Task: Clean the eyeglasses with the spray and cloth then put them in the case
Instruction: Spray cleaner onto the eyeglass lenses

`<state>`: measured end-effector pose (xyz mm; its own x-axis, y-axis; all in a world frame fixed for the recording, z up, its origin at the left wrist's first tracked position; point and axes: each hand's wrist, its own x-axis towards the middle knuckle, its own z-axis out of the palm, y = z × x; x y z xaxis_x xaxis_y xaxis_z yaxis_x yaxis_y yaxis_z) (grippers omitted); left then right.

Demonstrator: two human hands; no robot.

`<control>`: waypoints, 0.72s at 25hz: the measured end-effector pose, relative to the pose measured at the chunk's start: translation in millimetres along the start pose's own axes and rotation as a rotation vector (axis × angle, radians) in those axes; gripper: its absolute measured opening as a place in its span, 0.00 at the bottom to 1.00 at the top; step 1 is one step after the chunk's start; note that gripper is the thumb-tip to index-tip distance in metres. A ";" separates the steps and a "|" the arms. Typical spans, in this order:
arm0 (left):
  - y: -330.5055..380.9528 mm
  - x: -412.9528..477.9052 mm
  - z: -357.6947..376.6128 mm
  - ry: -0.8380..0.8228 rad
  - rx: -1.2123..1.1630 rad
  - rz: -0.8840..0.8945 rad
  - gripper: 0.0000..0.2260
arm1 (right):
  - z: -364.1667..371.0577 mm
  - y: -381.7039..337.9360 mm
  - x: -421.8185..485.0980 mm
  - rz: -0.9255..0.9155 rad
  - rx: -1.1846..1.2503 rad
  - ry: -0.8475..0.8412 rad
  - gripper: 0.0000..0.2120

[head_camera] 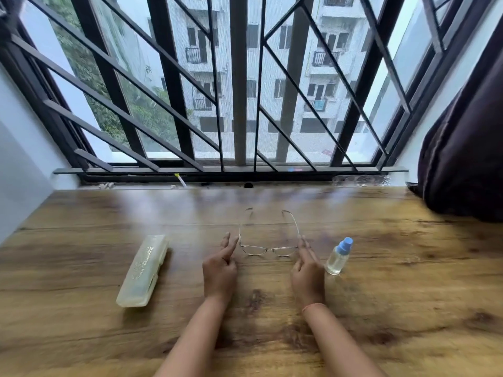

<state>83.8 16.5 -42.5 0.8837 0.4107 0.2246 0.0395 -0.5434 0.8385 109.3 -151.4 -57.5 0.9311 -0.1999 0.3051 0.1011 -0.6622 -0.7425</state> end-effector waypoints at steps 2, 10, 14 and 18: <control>-1.5 4.0 2.9 -0.001 -0.045 0.006 0.17 | 4.1 -2.4 4.1 0.059 0.007 -0.003 0.26; -7.1 5.9 8.4 0.013 -0.081 0.032 0.13 | 4.1 -1.3 4.0 0.083 0.009 -0.004 0.28; -7.4 5.0 10.9 0.029 -0.019 0.093 0.13 | 4.7 -1.9 3.5 0.071 0.001 -0.009 0.28; -2.8 3.3 9.1 0.030 -0.005 0.074 0.12 | 2.4 -3.6 3.8 0.084 0.011 -0.015 0.29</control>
<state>90.9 12.7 -48.6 0.8697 0.3914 0.3007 -0.0280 -0.5691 0.8218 113.2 -148.0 -55.0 0.9416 -0.2436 0.2326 0.0263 -0.6353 -0.7718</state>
